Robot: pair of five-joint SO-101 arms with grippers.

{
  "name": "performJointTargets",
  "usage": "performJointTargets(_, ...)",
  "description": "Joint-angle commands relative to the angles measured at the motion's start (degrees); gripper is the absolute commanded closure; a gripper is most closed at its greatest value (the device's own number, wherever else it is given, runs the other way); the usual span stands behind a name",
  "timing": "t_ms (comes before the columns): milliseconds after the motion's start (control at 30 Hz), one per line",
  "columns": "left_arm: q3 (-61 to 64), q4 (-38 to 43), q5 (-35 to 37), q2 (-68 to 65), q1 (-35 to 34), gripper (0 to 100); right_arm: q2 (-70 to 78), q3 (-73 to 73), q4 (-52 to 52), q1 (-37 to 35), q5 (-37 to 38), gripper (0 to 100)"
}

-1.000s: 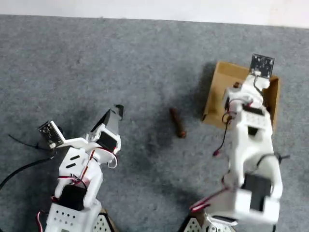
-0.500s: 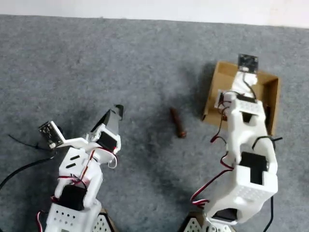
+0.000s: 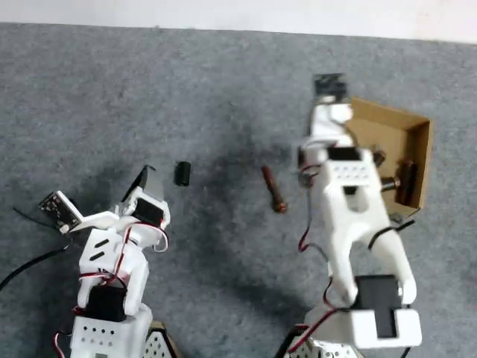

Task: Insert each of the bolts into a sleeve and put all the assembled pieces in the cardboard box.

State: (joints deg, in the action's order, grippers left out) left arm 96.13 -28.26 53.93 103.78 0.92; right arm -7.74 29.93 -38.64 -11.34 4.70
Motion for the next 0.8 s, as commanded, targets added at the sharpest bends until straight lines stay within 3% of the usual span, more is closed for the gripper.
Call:
performJointTargets(0, 0.9, 0.1, -0.1, 0.9, -0.7, 99, -5.6, 2.5, -0.3, -8.2, 0.5, 72.8)
performJointTargets(100, 0.8, 0.1, -0.1, 0.9, -1.8, 99, -6.5, 3.7, -0.3, -15.9, -3.0, 72.8)
performJointTargets(200, -0.2, -0.1, 0.2, 1.0, -7.6, 99, -5.1, 3.6, -0.3, -22.1, -14.9, 72.8)
performJointTargets(333, -0.1, -0.2, 8.2, 0.8, -17.7, 99, -0.6, -2.0, 0.1, -28.0, -25.1, 72.8)
performJointTargets(467, 0.4, -0.2, 9.7, 0.8, -24.2, 99, 8.0, -11.6, 0.0, -32.7, -25.7, 72.8)
performJointTargets(767, 0.5, -0.2, 9.6, 0.8, -24.3, 99, 30.0, -31.2, -1.0, -33.9, -25.8, 72.8)
